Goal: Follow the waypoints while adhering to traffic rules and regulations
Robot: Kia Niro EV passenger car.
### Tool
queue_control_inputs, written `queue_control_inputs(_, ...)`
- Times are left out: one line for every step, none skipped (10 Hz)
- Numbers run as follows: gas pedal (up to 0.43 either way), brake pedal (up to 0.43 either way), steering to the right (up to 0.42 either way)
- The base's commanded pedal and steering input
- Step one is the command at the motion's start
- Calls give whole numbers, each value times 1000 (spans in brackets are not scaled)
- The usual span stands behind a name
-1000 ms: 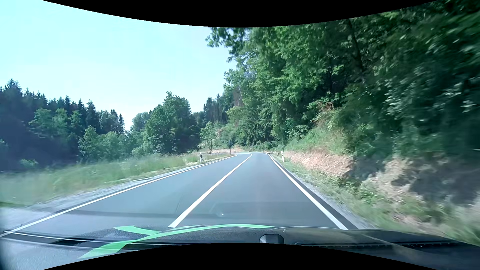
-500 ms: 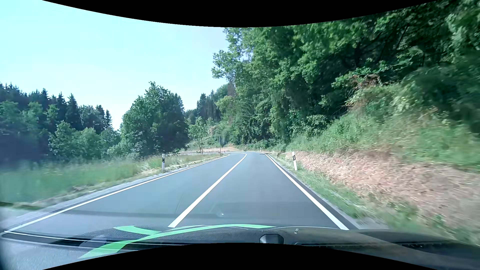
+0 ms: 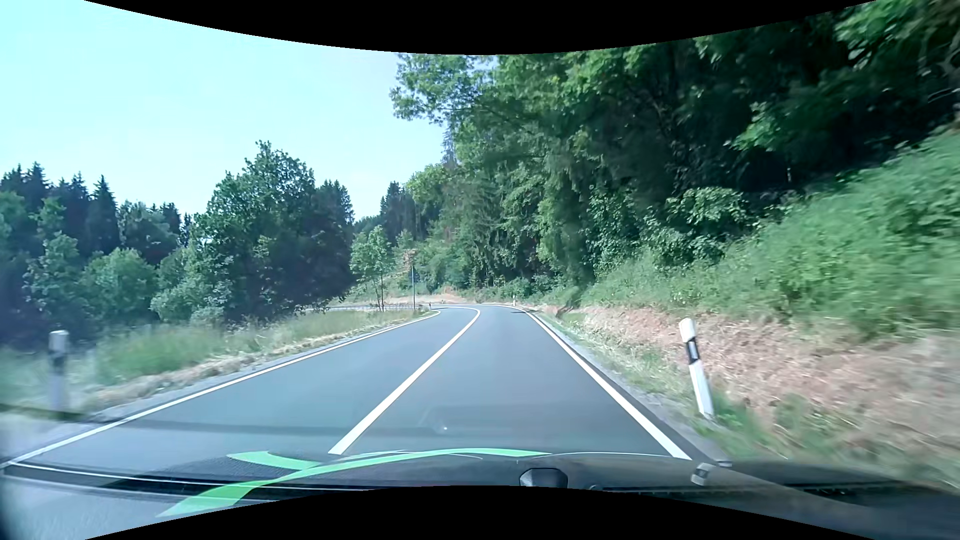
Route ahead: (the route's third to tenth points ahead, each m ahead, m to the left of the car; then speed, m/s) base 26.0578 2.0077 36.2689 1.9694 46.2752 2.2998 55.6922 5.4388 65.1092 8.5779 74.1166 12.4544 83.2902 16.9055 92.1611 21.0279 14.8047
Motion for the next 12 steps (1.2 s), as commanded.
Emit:
queue_control_inputs(0,0,9)
queue_control_inputs(0,0,8)
queue_control_inputs(0,0,7)
queue_control_inputs(0,0,7)
queue_control_inputs(0,0,2)
queue_control_inputs(0,0,-5)
queue_control_inputs(8,0,-11)
queue_control_inputs(28,0,-12)
queue_control_inputs(39,0,-12)
queue_control_inputs(59,0,-13)
queue_control_inputs(59,0,-16)
queue_control_inputs(79,0,-18)
